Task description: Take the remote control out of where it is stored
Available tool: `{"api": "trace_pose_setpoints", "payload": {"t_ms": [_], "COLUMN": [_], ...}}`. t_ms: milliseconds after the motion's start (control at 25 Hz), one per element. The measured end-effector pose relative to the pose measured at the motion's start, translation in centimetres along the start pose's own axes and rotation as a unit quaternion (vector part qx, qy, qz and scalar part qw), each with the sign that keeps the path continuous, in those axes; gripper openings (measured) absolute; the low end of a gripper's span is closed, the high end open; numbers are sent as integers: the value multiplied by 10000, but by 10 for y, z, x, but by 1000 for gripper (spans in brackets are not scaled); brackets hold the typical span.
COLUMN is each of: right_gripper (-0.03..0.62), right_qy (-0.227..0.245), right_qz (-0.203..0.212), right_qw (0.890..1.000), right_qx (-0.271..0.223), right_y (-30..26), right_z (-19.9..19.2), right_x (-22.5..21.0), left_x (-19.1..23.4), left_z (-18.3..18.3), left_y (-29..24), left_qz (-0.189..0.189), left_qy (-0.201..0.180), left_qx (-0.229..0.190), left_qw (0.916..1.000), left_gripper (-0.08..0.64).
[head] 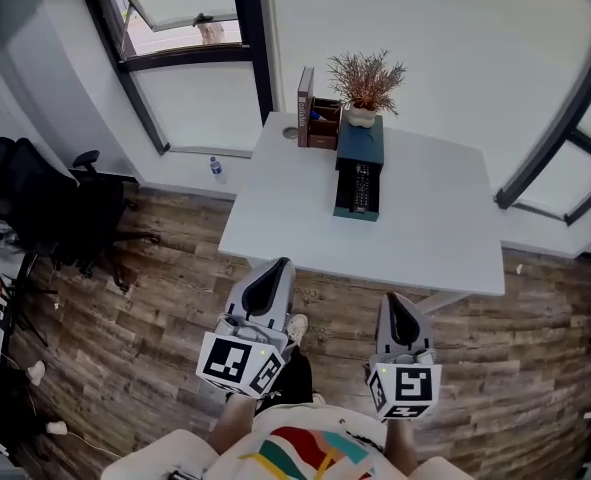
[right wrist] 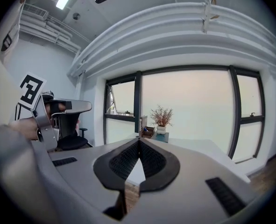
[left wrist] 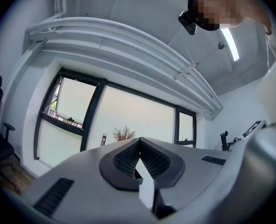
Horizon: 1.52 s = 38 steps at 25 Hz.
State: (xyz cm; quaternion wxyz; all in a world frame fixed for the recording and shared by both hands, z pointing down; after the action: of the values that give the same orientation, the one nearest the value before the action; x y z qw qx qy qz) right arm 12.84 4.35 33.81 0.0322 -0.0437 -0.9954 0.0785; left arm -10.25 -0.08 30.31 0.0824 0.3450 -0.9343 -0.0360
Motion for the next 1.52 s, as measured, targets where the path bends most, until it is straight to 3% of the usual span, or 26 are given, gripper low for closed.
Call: {"api": "trace_pose_setpoints", "payload": {"t_ms": [240,600,800,1400,1440,1520], "right_gripper": [-11,-11,-11,-5,57,306], "right_qy": [-31,6,-625,-544,-687,-939], "right_qz": [-128,-277,-44,-365,-427,-625], "right_qw": [9999,9996,9979,9945,9934,9901], "right_qx": [-60,-26,137,815,813,831], "right_y": [-86,-200,-235,-342,-349,-368], "right_z": [29,66,67,49,46,37], "right_x": [11,22,29,-37,-41,-47], "left_x": [80,159,200,222,223,226], "left_z": [6,20,15,-12,-16,-27], "left_y": [-65,-150,-176,-271,-277,-291], "left_qz": [-101,-529,-443,-285,-300,-335], "left_qy": [142,72,230,27,25,64], "left_qx": [27,44,94,532,588,707], "left_qw": [9998,9986,9987,9982,9978,9969], "left_gripper": [8,8,8,8,8,8]}}
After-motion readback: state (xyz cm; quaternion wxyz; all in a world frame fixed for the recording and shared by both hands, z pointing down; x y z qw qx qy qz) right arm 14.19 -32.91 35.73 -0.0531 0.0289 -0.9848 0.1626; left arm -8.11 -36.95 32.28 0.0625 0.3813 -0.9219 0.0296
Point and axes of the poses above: the fingertips, and each gripper's own axes: y backward along the fingers, x to its left, z out of its top, the point moved 9 cm from there along y, backward along the fingers, and after that the axes turned 9 degrees about -z, right-handed, at the moved point
